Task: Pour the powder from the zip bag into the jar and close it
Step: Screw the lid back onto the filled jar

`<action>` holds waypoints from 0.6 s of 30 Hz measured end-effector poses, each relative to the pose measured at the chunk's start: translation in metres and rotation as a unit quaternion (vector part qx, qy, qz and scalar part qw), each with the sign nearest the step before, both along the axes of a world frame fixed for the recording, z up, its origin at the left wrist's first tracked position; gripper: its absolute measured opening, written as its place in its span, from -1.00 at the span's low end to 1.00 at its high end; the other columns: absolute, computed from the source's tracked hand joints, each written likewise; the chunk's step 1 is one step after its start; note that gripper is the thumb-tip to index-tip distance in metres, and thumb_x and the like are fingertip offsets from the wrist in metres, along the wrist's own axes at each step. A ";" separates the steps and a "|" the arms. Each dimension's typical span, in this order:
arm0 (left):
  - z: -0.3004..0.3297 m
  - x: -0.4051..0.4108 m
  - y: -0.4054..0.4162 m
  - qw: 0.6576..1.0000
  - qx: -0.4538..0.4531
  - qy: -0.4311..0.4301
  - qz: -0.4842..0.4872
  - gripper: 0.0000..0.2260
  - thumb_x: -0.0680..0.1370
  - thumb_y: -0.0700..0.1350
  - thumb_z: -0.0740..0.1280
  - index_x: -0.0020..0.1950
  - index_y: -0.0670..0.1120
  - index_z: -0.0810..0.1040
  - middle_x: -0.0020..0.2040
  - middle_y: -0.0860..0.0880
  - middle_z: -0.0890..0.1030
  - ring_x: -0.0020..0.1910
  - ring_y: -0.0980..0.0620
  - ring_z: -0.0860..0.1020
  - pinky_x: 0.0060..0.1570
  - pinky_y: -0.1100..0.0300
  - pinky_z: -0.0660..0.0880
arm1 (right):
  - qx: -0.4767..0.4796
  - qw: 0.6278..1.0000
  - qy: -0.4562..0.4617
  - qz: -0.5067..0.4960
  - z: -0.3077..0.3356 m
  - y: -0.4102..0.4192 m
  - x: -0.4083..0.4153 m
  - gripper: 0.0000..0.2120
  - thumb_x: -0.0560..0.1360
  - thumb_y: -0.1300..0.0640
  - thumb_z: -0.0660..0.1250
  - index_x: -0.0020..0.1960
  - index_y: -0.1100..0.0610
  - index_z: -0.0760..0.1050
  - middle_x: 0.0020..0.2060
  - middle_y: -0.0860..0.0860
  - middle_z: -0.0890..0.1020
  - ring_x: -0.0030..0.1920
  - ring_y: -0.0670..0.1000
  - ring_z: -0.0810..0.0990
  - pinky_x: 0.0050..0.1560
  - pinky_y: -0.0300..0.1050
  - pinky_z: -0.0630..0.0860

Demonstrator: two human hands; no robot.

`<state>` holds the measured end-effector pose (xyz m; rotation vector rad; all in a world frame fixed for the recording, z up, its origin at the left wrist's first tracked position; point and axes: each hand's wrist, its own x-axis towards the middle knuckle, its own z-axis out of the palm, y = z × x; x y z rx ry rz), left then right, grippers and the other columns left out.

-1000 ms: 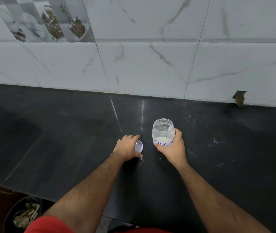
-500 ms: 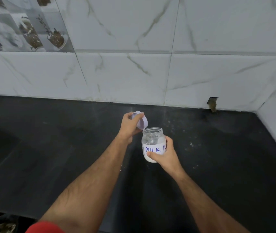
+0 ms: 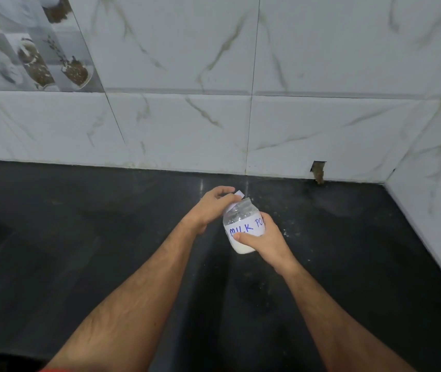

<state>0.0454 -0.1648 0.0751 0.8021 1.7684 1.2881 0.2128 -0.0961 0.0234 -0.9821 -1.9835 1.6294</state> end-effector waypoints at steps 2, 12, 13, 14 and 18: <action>0.008 0.002 0.003 0.999 -0.006 0.020 -0.033 -0.84 0.56 0.03 0.35 0.09 0.02 0.60 0.03 0.01 0.67 -0.08 0.12 0.62 -0.04 0.22 0.52 | 0.005 1.000 -0.003 0.012 0.008 0.001 0.003 -0.30 0.18 -0.06 0.62 0.25 -0.06 0.44 0.05 -0.11 0.66 0.06 -0.07 0.66 0.02 -0.06 0.66; 0.012 0.009 0.018 1.000 -0.020 0.014 0.009 -0.75 0.55 0.11 0.33 -0.08 -0.06 0.62 -0.19 0.01 0.66 -0.23 0.05 0.62 -0.24 0.21 0.49 | 0.090 0.994 -0.049 -0.020 0.030 -0.010 0.000 -0.29 0.19 -0.11 0.59 0.26 -0.13 0.39 0.02 -0.17 0.61 0.02 -0.13 0.60 -0.10 -0.19 0.58; 0.012 0.011 0.019 0.999 -0.023 0.006 0.029 -0.74 0.55 0.12 0.33 -0.08 -0.07 0.61 -0.20 0.01 0.65 -0.27 0.06 0.61 -0.28 0.22 0.47 | 0.122 0.990 -0.065 -0.034 0.031 -0.013 -0.003 -0.28 0.16 -0.16 0.57 0.26 -0.14 0.38 0.02 -0.17 0.59 0.02 -0.12 0.59 -0.09 -0.17 0.57; 0.012 0.012 0.021 0.998 -0.028 -0.002 0.049 -0.73 0.53 0.12 0.33 -0.08 -0.08 0.61 -0.20 -0.01 0.65 -0.29 0.05 0.60 -0.30 0.23 0.45 | 0.156 0.983 -0.086 -0.044 0.032 -0.016 -0.005 -0.25 0.15 -0.20 0.54 0.28 -0.14 0.36 0.04 -0.17 0.57 0.04 -0.10 0.58 -0.06 -0.15 0.55; 0.008 0.015 0.025 0.991 -0.074 -0.010 0.110 -0.63 0.34 0.24 0.31 -0.17 -0.05 0.62 -0.15 -0.09 0.72 -0.20 -0.07 0.65 -0.14 0.06 0.55 | 0.268 0.947 -0.170 -0.048 0.034 -0.021 -0.010 -0.04 0.23 -0.23 0.52 0.50 -0.04 0.17 0.18 -0.02 0.46 0.18 0.02 0.49 0.08 -0.08 0.52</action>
